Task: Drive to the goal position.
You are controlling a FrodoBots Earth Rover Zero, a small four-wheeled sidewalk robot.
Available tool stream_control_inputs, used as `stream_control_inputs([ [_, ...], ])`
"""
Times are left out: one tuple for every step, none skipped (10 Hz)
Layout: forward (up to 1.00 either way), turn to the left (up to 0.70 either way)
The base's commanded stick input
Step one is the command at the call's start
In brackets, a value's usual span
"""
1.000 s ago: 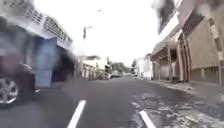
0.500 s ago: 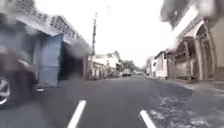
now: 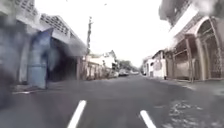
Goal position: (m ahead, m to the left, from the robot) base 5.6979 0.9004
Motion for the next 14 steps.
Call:
stream_control_inputs([
  [1.0, -0.3],
  [1.0, -0.23],
  [1.0, -0.09],
  [1.0, -0.02],
  [1.0, 0.0],
  [1.0, 0.0],
  [1.0, -0.03],
  [1.0, -0.07],
  [1.0, -0.2],
  [1.0, -0.31],
  [1.0, -0.33],
  [1.0, -0.2],
  [1.0, -0.14],
  [1.0, -0.17],
])
